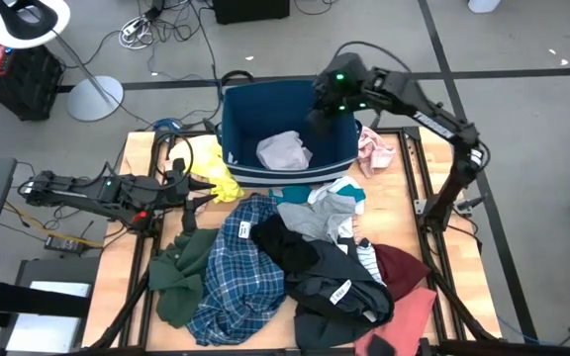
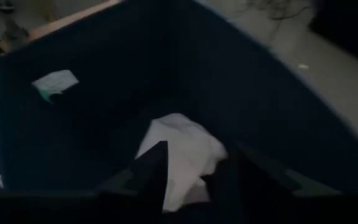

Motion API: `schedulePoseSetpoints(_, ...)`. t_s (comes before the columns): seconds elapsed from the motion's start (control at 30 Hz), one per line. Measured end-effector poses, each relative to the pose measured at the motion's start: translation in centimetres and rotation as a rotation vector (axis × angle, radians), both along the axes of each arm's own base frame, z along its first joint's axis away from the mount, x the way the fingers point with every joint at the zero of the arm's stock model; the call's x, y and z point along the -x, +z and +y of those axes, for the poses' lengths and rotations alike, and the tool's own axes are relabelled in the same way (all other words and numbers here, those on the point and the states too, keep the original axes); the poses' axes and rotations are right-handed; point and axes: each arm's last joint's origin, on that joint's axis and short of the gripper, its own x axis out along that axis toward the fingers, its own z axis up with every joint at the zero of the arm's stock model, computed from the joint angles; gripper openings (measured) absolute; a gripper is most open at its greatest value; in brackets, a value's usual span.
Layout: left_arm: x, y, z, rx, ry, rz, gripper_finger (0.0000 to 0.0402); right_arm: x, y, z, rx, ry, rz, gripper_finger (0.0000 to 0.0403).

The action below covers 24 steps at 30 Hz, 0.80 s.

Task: Sort clothes
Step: Put the pink underwear into the laundry organizer

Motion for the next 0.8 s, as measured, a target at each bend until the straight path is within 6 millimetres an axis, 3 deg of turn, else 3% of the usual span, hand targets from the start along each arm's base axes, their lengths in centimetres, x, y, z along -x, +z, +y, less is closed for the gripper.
schedulePoseSetpoints(0.3, 0.0, 0.0, 0.0, 0.000, 0.000, 0.001, 0.0122, 6.8, 2.8, 1.8, 0.018, -0.245, 0.053, 0.0177)
schedulePoseSetpoints(0.47, 0.0, 0.0, 0.0, 0.000, -0.001, 0.001, 0.0122, 10.2, 2.3, 2.6, 0.020, -0.403, 0.083, 0.0180)
schedulePoseSetpoints(0.6, 0.0, 0.0, 0.0, 0.001, -0.001, 0.000, 0.0122, 12.3, 0.0, 2.7, -0.026, -0.503, 0.107, 0.0181)
schedulePoseSetpoints(0.8, 0.0, 0.0, 0.0, 0.003, -0.001, 0.000, 0.0121, 14.3, -6.1, 2.4, -0.115, -0.633, 0.175, 0.0184)
